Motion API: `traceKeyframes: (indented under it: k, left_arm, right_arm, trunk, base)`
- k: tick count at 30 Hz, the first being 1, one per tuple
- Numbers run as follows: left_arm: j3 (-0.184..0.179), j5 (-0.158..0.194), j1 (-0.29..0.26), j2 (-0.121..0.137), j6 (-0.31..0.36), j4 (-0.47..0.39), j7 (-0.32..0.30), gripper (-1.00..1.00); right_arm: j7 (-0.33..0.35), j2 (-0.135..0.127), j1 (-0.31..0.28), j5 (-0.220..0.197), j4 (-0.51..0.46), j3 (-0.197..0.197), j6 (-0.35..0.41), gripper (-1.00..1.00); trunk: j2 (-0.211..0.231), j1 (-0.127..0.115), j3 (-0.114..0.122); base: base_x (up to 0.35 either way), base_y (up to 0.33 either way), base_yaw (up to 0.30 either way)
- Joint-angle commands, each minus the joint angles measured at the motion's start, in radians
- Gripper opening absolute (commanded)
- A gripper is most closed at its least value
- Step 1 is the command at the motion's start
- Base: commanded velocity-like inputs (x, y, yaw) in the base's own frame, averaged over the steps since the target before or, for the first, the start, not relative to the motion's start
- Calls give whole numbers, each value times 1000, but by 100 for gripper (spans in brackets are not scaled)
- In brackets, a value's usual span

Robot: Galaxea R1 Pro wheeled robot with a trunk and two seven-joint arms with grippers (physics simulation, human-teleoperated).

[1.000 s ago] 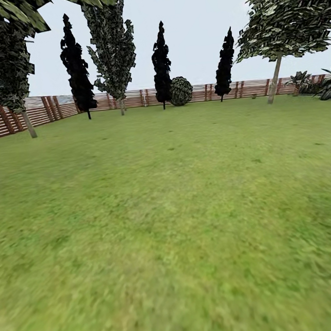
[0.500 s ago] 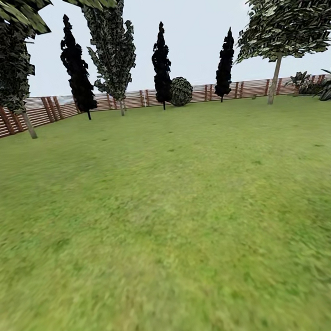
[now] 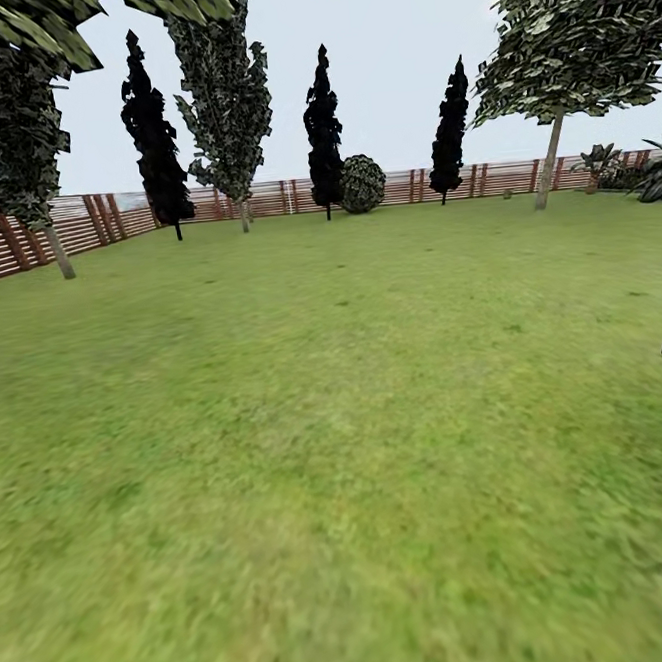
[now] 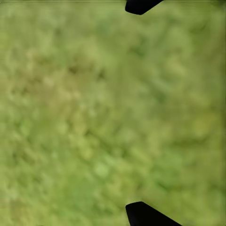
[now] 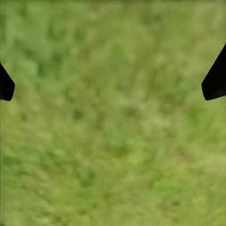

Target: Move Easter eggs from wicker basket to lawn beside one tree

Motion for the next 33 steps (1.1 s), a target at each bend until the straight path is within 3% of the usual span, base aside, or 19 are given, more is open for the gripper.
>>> traceKeyframes:
  k: [1,17,28,33]
  left_arm:
    - [1,0,-1,0,-3,1,2,100]
    - [3,-4,0,6,-3,1,1,100]
    - [5,-7,0,51,-5,-1,2,100]
    - [4,-6,0,61,-5,1,0,100]
  right_arm:
    - [-4,-1,-1,-6,0,6,-3,100]
    - [-4,-1,-1,-1,1,7,-3,100]
    - [-2,-6,-1,12,3,22,-4,100]
    - [-3,-6,-1,68,6,49,-2,100]
  trunk:
    - [7,-4,2]
    - [119,-65,52]
    - [196,-108,87]
    - [231,-127,103]
  base:
    - [0,0,0]
    - [0,0,0]
    - [0,0,0]
    - [0,0,0]
